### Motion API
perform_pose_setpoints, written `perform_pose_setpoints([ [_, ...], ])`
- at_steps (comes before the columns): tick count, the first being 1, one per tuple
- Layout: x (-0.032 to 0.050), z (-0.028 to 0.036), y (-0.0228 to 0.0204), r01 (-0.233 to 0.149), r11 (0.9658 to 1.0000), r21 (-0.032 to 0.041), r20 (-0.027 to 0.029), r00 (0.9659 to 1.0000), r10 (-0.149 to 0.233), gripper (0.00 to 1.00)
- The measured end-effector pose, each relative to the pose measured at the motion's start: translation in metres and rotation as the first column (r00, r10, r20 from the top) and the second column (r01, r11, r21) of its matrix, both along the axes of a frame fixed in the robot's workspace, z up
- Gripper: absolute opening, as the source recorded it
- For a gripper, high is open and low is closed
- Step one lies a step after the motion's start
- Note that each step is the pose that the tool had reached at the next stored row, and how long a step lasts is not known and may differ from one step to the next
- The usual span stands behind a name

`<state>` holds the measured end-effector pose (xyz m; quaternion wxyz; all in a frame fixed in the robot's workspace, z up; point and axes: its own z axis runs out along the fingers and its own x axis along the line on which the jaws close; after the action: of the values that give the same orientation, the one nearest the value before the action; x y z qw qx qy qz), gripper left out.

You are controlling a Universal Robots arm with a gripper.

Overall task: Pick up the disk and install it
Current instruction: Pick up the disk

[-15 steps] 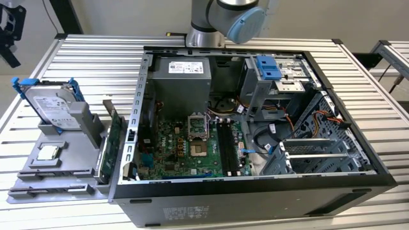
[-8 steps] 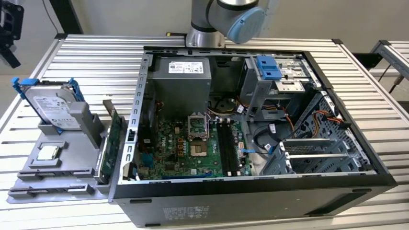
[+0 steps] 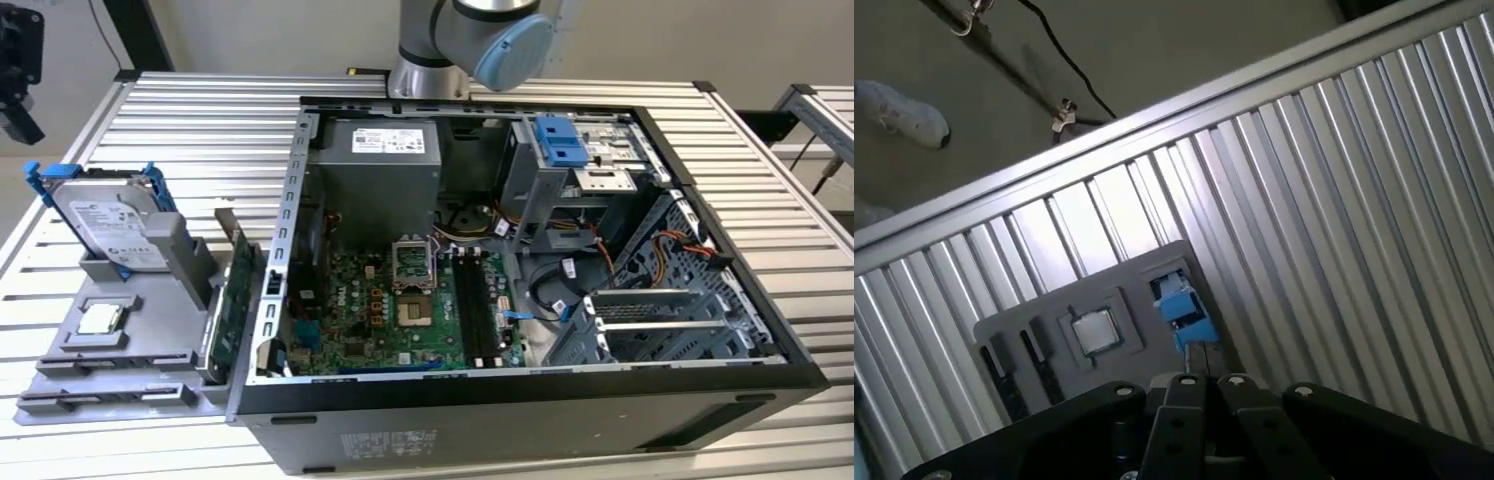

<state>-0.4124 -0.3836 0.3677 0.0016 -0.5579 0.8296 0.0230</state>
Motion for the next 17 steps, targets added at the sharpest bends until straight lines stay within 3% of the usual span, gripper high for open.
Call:
perform_pose_setpoints([
  [4,0.0000,-0.0009,0.0000,-0.073,0.9973,-0.0003,0.0115,0.9973,0.073,0.00],
  [9,0.0000,-0.0020,0.0000,-0.163,0.9867,-0.0019,0.0245,0.9864,0.163,0.00],
  [13,0.0000,-0.0029,0.0000,-0.235,0.9719,-0.0035,0.0320,0.9714,0.235,0.00],
  [17,0.0000,-0.0044,0.0000,-0.305,0.9523,-0.0048,0.0376,0.9516,0.305,0.00],
])
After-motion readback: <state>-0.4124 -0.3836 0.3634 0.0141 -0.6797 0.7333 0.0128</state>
